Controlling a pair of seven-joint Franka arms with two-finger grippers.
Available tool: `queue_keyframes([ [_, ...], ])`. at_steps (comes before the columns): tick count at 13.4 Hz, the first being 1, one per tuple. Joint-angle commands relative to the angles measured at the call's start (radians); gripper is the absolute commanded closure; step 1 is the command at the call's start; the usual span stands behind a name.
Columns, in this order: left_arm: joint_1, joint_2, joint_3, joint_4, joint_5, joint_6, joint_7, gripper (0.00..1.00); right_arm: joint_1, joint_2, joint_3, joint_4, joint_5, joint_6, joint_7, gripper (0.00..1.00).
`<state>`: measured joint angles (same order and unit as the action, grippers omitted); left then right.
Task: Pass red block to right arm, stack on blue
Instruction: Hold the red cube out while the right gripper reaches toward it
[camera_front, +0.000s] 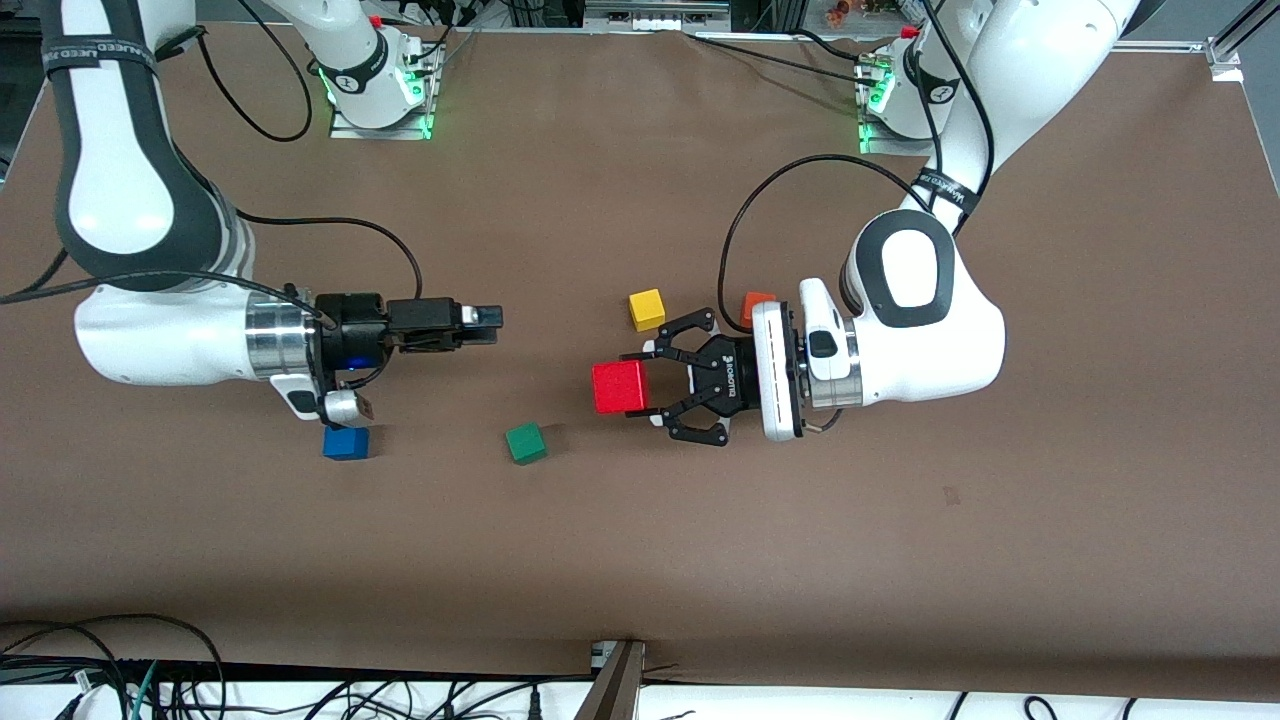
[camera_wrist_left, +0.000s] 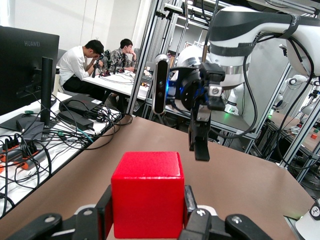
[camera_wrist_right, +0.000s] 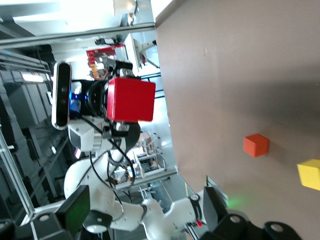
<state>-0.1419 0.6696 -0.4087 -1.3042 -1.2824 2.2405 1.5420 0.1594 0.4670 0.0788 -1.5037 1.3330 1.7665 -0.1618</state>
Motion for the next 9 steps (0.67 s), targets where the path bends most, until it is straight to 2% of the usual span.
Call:
queue_keyframes([
  [1,-0.015,0.025,0.002,0.045,-0.034,0.008,0.04,1.0,0.023,0.051,0.002,0.023,0.101,0.042,-0.004,0.0],
  [6,-0.027,0.025,0.002,0.042,-0.032,0.014,0.044,1.0,0.025,0.105,0.002,0.022,0.257,0.048,-0.061,0.0],
  [9,-0.05,0.036,0.002,0.045,-0.034,0.065,0.046,1.0,0.048,0.124,0.002,0.023,0.348,0.059,-0.05,0.0],
])
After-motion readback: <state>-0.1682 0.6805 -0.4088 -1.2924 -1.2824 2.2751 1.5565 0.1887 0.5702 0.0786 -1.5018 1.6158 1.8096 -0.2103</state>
